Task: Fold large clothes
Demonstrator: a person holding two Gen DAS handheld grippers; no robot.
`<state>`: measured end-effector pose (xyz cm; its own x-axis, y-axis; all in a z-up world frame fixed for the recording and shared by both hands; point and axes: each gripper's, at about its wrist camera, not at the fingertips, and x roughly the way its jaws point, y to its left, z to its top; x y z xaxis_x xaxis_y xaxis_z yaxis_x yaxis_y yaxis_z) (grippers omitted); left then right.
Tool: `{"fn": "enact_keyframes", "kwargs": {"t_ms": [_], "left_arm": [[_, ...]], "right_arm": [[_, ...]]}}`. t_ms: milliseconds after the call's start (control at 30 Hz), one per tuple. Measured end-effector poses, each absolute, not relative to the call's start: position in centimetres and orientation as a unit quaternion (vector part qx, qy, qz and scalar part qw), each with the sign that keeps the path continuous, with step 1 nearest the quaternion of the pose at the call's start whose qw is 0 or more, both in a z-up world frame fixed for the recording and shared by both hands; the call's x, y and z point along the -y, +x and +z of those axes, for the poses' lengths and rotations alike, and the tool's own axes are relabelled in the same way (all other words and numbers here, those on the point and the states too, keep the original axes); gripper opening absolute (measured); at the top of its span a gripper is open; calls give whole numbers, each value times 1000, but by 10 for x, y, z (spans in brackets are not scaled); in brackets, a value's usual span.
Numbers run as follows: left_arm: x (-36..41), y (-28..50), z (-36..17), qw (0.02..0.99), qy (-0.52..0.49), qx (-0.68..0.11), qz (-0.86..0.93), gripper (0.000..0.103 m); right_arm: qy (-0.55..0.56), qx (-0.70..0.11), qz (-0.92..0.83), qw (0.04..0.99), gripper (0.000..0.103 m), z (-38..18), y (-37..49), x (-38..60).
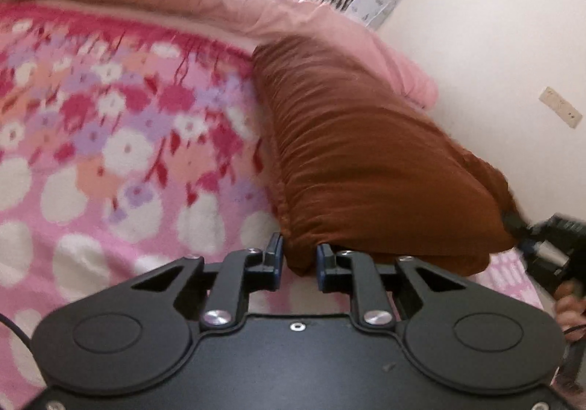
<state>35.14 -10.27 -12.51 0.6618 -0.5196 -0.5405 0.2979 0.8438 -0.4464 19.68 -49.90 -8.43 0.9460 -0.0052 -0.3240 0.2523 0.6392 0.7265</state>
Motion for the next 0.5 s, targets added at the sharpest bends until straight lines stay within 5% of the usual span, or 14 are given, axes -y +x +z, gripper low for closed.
{"fn": "enact_keyframes", "kwargs": {"t_ms": [233,400,500], "left_arm": [[100,359,-136,888,-167,-363,-228,31],[86,345,-113,897,-110,-365,-224,54],[74,339,-89,912,-96,-341,-206,56]], "right_arm": [[461,-162,-54,871,22,-133,200,510],[410,-162,-71,895,52,-108,182,504],[320,-167,-115,926,55,-77,169,488]]}}
